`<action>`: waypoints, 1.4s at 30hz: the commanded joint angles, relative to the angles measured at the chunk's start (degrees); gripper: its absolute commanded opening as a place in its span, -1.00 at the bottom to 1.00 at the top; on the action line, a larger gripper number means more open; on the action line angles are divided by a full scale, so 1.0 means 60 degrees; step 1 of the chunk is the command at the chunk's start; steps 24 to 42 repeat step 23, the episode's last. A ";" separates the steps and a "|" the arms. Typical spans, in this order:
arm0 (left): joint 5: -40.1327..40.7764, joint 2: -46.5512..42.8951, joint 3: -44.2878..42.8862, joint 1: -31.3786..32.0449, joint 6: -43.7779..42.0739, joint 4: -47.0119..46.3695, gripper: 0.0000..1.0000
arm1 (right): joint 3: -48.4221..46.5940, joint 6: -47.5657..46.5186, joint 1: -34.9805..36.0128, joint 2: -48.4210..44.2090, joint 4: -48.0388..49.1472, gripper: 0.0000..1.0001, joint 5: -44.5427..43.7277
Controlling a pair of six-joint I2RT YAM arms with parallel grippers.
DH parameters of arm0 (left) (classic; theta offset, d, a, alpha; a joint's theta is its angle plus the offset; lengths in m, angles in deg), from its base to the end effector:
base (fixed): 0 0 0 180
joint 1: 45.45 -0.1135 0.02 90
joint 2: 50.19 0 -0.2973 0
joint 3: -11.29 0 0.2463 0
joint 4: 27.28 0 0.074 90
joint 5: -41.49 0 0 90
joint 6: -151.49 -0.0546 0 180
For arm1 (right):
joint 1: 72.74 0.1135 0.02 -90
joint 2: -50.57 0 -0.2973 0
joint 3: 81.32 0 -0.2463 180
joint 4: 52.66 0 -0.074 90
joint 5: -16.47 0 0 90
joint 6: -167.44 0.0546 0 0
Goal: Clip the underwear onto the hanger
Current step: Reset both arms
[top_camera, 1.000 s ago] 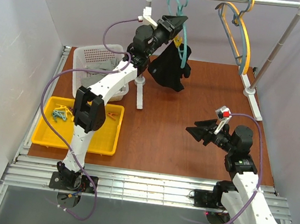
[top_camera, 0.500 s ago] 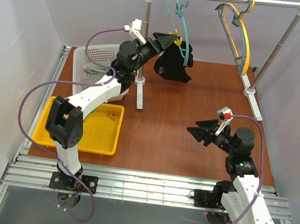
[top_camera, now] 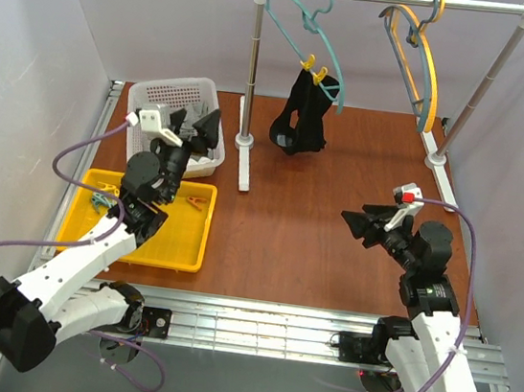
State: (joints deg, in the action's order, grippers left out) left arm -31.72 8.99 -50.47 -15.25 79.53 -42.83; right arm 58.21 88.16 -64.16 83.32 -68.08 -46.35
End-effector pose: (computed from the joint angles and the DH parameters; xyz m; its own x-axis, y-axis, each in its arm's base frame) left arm 0.2099 -0.1039 0.4192 0.1801 -0.4478 -0.8758 0.3156 0.8696 -0.3798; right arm 0.1303 0.0449 0.2910 -0.2381 0.1314 -0.9623 -0.5455 0.8016 0.2445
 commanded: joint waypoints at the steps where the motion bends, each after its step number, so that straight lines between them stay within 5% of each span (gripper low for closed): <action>1: 0.1638 -0.0662 0.1217 0.0065 -0.1309 0.1876 0.76 | -0.0614 -0.0249 -0.0053 -0.0288 -0.0438 0.27 -0.1101; 12: 0.1331 -0.1850 0.1410 0.0080 -0.1483 0.3973 0.77 | -0.0790 -0.0278 -0.0068 -0.0859 -0.0761 0.28 -0.2039; 42: 0.1917 -0.1397 0.1264 0.0094 -0.2230 0.4268 0.82 | -0.0747 -0.0278 -0.0068 -0.1050 -0.0790 0.29 -0.2391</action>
